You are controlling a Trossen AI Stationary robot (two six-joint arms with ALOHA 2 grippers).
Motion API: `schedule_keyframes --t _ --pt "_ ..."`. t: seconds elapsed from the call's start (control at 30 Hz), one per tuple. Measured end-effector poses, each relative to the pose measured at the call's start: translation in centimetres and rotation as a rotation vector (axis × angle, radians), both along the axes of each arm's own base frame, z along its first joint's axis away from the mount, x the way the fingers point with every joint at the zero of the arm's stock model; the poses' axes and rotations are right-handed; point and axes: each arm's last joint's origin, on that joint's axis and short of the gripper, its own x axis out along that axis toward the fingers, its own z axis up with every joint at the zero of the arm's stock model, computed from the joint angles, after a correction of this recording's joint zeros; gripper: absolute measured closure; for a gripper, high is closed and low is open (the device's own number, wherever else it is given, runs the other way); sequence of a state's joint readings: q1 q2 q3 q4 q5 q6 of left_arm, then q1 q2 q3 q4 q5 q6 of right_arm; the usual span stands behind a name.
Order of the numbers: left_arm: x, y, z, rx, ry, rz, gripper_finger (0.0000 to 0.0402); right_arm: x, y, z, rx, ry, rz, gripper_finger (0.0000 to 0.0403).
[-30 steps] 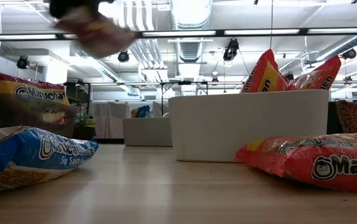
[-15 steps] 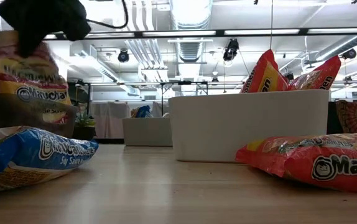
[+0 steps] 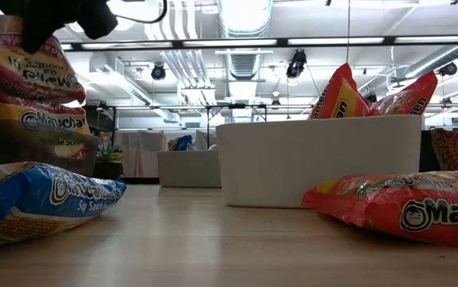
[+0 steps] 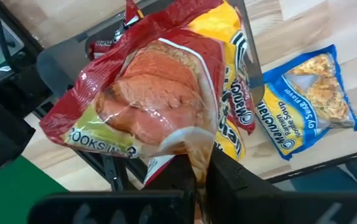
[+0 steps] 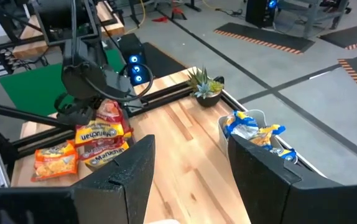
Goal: Sort Maruchan noodles
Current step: Put the red noodle pack into the black bin
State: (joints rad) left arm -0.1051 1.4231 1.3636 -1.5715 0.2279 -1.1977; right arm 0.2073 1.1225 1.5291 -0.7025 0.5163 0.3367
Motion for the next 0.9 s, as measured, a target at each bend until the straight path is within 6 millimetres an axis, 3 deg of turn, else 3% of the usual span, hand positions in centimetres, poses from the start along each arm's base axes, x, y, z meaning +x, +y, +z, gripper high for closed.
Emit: schedule_keyframes --t 0.23,0.63,0.9 --pt "-1.6 0.1 -0.3 -0.031 -0.002 -0.025 0.0401 0.2 0.1 -0.1 -0.001 0.005 0.001 0.0211" --pt "-8.3 0.7 -2.1 -0.065 0.03 0.189 0.0401 0.2 0.1 -0.1 -0.043 0.019 0.016 0.0211" --pt "-8.4 1.0 -5.5 0.045 0.183 0.237 0.0401 0.2 -0.1 -0.1 -0.059 0.026 0.015 0.0211"
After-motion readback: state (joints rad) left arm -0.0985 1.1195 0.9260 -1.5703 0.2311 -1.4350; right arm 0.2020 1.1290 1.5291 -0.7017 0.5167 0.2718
